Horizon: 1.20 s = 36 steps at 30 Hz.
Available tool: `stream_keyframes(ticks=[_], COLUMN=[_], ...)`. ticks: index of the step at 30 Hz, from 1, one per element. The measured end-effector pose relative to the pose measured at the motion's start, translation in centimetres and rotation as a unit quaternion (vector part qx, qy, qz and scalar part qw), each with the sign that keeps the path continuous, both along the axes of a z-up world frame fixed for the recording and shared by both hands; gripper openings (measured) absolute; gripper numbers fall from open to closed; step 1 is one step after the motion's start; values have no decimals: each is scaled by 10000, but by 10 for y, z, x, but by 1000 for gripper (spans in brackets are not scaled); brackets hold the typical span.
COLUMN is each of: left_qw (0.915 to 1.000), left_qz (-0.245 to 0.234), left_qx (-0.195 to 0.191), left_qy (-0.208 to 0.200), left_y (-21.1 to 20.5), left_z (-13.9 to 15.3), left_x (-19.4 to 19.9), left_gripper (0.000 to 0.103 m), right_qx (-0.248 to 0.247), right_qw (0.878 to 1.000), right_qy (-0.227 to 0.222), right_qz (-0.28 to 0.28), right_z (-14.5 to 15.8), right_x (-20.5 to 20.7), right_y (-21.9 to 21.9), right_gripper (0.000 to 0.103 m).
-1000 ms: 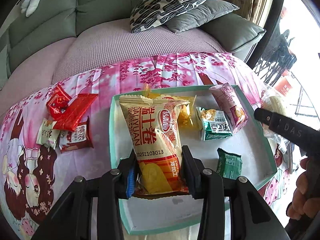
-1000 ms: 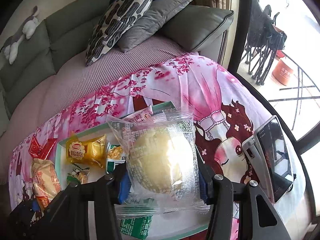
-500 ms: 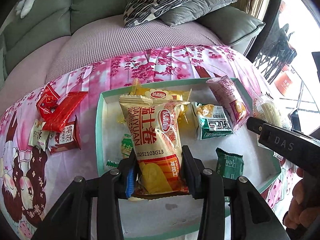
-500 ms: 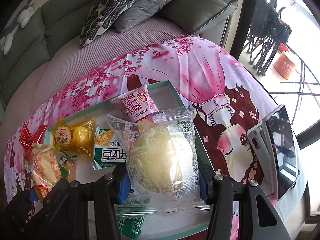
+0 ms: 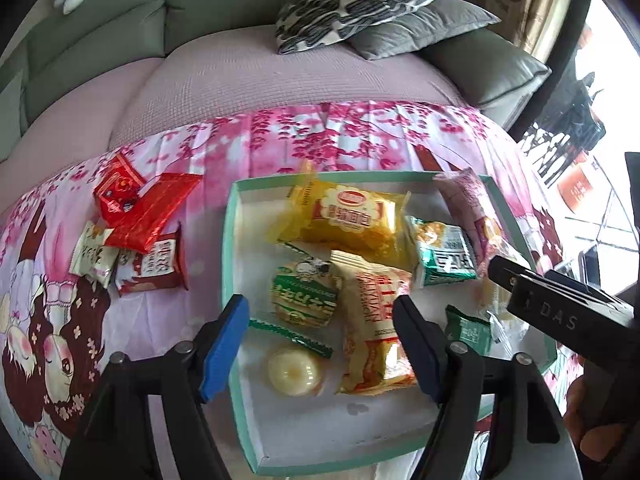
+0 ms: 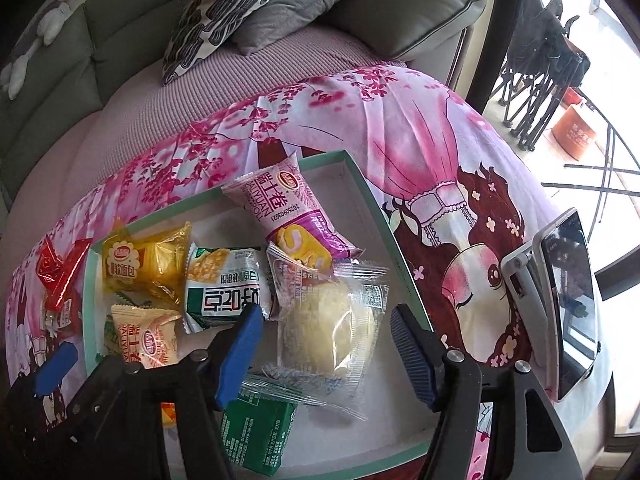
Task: Organize snacks
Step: 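Open the left tool to drop the Swiss roll while the right tool releases the bun, then withdraw both open tools from the tray toward the remaining snack packs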
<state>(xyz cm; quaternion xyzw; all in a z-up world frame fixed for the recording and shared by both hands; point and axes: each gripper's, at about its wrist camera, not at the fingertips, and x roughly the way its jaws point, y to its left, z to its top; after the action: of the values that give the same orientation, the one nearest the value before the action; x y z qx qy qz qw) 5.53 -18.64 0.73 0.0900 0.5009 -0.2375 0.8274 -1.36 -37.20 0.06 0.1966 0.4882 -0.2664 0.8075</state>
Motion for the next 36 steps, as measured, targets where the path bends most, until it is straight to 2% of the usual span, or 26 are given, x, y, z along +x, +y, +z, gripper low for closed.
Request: stream_keyframes(ticks=[2, 4, 8, 15, 17, 18, 26, 33, 36], left_qw=[9992, 9964, 9913, 9856, 9840, 9832, 9732, 9649, 9646], left_qz=[381, 817, 1283, 1639, 1715, 1749, 2219, 2564, 2584], left_qx=[117, 222, 243, 378, 447, 485, 608, 558, 519], left_qy=[-22, -82, -159, -171, -189, -187, 26, -79, 33], left_y=[9, 21, 39, 62, 70, 73, 114, 145, 156], left_z=[1, 2, 9, 6, 4, 3, -15, -12, -14], left_x=[7, 15, 25, 33, 34, 35, 41, 50, 54], left_gripper=[89, 89, 90, 98, 98, 99, 101, 101, 101], right_qx=[-45, -116, -288, -350, -354, -361, -294, -279, -169], right_qw=[10000, 9996, 9974, 9965, 9956, 9949, 9878, 9811, 9776], right_qy=[-42, -264, -639, -634, -687, -721, -852, -877, -892], right_qz=[31, 61, 134, 409, 537, 612, 1269, 1704, 1897], right_z=[2, 9, 25, 26, 26, 28, 30, 27, 24], right_x=[1, 0, -1, 10, 13, 15, 33, 43, 47], right_y=[1, 4, 11, 29, 36, 41, 85, 116, 130], right_gripper=[85, 86, 94, 95, 102, 103, 103, 103, 103])
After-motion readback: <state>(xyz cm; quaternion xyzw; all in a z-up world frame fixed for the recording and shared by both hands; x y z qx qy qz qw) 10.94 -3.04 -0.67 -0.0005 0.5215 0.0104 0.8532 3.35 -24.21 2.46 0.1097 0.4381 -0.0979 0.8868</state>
